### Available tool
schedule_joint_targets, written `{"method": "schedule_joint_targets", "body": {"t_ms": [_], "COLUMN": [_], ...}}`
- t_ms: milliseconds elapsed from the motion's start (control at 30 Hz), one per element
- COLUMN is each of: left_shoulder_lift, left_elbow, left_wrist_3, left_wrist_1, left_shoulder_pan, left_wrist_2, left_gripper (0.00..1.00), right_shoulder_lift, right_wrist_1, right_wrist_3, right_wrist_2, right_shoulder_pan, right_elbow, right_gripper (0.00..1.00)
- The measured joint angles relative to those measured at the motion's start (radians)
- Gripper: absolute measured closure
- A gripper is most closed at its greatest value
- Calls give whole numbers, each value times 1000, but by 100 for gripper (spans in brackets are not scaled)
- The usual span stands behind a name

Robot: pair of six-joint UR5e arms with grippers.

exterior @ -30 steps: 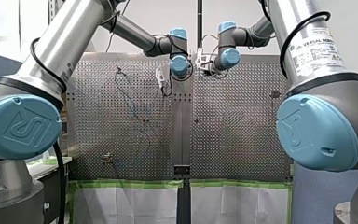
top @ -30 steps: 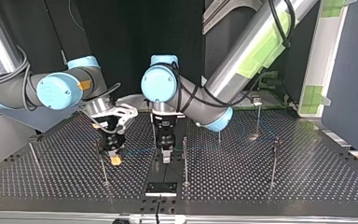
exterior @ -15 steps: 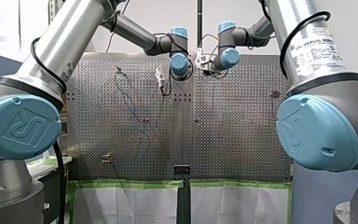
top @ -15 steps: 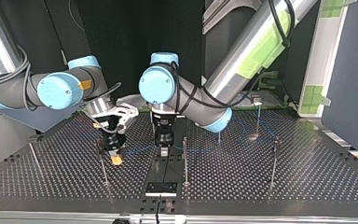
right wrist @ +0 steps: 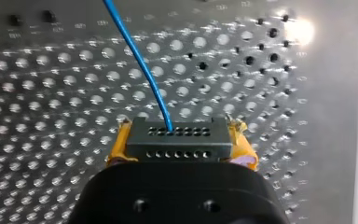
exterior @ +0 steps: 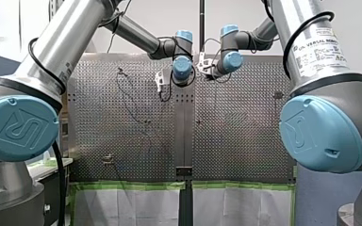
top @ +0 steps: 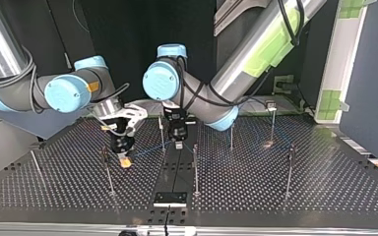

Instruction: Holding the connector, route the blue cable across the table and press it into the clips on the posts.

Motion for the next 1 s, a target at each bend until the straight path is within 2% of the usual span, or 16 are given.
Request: {"method": "schedule_joint_targets", "body": {"t_ms": [200, 433, 733, 1000], "left_shoulder_lift": [1, 0, 0, -6], "left_elbow": [-51, -120, -204, -279], "left_wrist_3": [-22, -36, -33, -21], "left_wrist_1": [44, 104, 182, 257], "left_shoulder_pan": [-19, -42, -59, -66], "left_wrist_2": [-47, -65, -63, -24], "left_gripper": [100, 100, 100, 100], "right_shoulder_lift": [0, -1, -1, 0], "right_wrist_1": [-1, -4, -21, -40], "right_wrist_3": [0, -4, -14, -40], "right_wrist_2": [1, 5, 25, 41], "right_shoulder_pan": [-4, -5, -9, -13], "right_elbow": [42, 98, 180, 253], "right_gripper": [100, 100, 100, 100]}}
